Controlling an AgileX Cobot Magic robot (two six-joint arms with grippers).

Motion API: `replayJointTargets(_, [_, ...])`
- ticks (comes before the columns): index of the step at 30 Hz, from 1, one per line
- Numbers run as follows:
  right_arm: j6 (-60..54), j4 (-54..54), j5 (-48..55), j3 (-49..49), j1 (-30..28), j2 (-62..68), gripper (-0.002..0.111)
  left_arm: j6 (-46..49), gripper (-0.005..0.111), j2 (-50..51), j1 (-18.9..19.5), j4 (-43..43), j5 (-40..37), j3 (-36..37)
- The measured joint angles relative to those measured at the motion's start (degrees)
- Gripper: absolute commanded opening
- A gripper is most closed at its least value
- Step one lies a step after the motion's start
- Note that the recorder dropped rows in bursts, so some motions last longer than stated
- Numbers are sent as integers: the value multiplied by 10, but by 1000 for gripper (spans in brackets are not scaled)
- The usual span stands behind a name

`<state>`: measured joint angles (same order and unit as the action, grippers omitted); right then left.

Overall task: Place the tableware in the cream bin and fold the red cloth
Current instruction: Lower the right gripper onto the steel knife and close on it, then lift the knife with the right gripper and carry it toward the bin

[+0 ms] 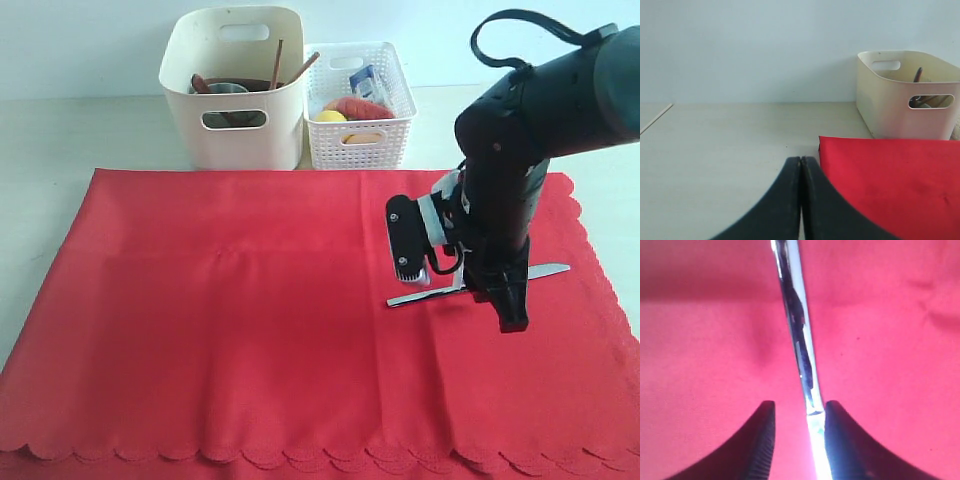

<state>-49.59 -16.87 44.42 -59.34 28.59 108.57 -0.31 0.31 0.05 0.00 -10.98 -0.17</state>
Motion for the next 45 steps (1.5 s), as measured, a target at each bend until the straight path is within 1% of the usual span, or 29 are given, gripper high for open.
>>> replayJointTargets(4, [25,-14,0,1,0,21,46,0,2,0,0,0,0,0])
replayJointTargets(14, [28,-37,-7,-2,1,35,46,0,2,0,0,0,0,0])
replayJointTargets(16, [28,-43,-7,-3,1,37,44,0,2,0,0,0,0,0])
replayJointTargets(18, [24,-44,-7,-3,2,38,36,0,2,0,0,0,0,0])
replayJointTargets(20, [13,-44,-2,-3,2,39,23,0,2,0,0,0,0,0])
replayJointTargets(24, [-12,-44,11,-3,2,41,2,0,2,0,0,0,0,0])
replayJointTargets(25, [-16,-44,15,-3,2,41,0,0,2,0,0,0,0,0])
replayJointTargets(35, [-23,-46,18,-4,2,35,0,0,2,0,0,0,0,0])
replayJointTargets(39, [-23,-28,12,2,2,-5,0,0,2,0,0,0,0,0])
replayJointTargets(43, [-24,38,-51,2,2,-76,0,0,2,0,0,0,0,0])
replayJointTargets(45, [-24,109,-113,2,2,-111,0,0,2,0,0,0,0,0])
